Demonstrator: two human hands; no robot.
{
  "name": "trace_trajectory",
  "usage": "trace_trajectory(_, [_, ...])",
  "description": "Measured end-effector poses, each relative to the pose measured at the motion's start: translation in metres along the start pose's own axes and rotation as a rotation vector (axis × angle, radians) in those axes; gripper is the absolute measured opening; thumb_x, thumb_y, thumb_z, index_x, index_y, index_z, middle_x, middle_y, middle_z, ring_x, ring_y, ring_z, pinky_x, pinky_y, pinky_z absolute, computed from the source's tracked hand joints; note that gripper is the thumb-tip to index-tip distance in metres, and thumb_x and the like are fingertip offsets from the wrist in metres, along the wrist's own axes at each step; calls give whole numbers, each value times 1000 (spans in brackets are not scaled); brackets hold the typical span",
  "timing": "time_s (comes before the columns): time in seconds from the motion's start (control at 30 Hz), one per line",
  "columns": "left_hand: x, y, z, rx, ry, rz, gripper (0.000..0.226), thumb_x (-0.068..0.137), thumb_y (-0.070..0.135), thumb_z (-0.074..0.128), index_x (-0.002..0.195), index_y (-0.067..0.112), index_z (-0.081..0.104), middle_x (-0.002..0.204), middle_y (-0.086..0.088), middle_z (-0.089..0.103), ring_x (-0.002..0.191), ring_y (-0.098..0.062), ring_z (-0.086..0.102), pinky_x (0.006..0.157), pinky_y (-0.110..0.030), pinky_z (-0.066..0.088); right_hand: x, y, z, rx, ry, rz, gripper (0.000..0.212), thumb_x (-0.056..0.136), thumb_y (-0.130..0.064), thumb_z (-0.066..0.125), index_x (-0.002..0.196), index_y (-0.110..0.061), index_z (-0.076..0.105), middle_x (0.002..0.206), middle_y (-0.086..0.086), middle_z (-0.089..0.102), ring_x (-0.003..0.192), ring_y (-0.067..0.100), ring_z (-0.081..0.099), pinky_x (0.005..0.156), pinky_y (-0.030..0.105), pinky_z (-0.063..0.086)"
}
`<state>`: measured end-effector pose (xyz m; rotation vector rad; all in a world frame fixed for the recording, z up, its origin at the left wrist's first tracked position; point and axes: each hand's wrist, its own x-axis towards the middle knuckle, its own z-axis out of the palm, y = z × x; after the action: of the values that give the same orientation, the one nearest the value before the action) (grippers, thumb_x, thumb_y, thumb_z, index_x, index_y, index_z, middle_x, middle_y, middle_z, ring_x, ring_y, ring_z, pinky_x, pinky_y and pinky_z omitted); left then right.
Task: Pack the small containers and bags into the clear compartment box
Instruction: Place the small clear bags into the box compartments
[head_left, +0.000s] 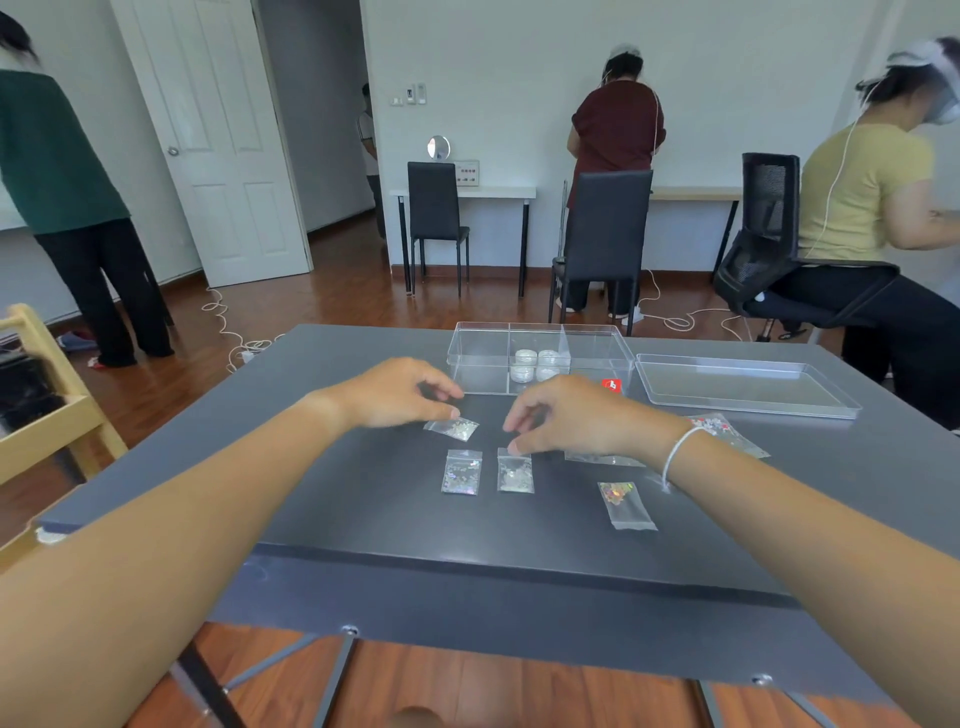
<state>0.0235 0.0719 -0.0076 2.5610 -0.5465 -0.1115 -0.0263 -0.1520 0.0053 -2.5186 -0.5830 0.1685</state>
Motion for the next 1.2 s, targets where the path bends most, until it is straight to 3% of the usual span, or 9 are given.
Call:
trace_trajectory(0.17, [-3,-2,6,118,-84,-26,46,80,42,64,124,27,57,97,17,50,76,8,47,81,-17,32,-4,-2,9,-74,-51,41,36,77,-30,71,111,-21,64,113,-1,63,79,8,54,64,19,38])
trace_trajectory(0.33, [-1,0,8,157,-98,-13,35,81,36,64,114,25,64,95,14,49,75,8,47,77,-16,32,-5,-3,13,-96,-63,64,39,78,-26,70,115,-17,63,117,2,61,93,12,52,80,23,39])
trace_trajectory(0.47, [-1,0,8,87,-67,-25,13,77,33,70,88,33,62,88,19,50,72,8,49,65,-7,33,-4,-4,13,-67,-77,82,36,79,-24,71,113,-15,64,104,0,58,90,12,51,70,21,39])
trace_trajectory(0.57, [-2,1,9,50,-36,-18,15,75,32,72,84,33,60,85,18,51,71,3,50,62,-8,34,-4,-2,15,-40,-67,78,30,78,-22,71,106,-15,65,96,-3,54,85,13,51,61,14,36])
trace_trajectory(0.77, [-4,2,7,-71,2,-10,17,74,24,74,75,35,60,81,13,58,54,7,51,54,-2,36,-5,-1,17,6,-65,72,22,77,-19,72,97,-13,64,94,-1,54,83,14,50,64,21,38])
trace_trajectory(0.9, [-5,6,3,-111,21,8,19,74,19,74,67,32,62,67,15,58,57,-1,49,55,-5,37,-5,-1,17,25,-72,96,29,78,-20,72,103,-14,60,88,-5,53,84,16,51,65,19,37])
trace_trajectory(0.97, [-5,9,0,-134,17,6,18,75,19,72,66,31,64,69,13,60,60,-5,51,54,-9,39,-5,-1,17,44,-81,114,33,78,-20,72,107,-14,59,81,-10,51,83,16,51,65,19,38])
trace_trajectory(1.1, [-3,13,-8,-180,4,-24,15,80,14,67,73,27,67,78,6,63,50,-1,57,46,-12,45,-4,0,18,73,-76,114,25,76,-19,73,99,-12,65,84,-1,54,78,16,50,62,20,37])
trace_trajectory(1.2, [-1,15,-14,-225,11,-32,12,83,8,62,87,15,71,77,0,64,54,-2,59,53,-13,51,-4,0,18,80,-70,109,23,75,-19,74,95,-13,66,77,-5,53,71,11,49,61,20,36])
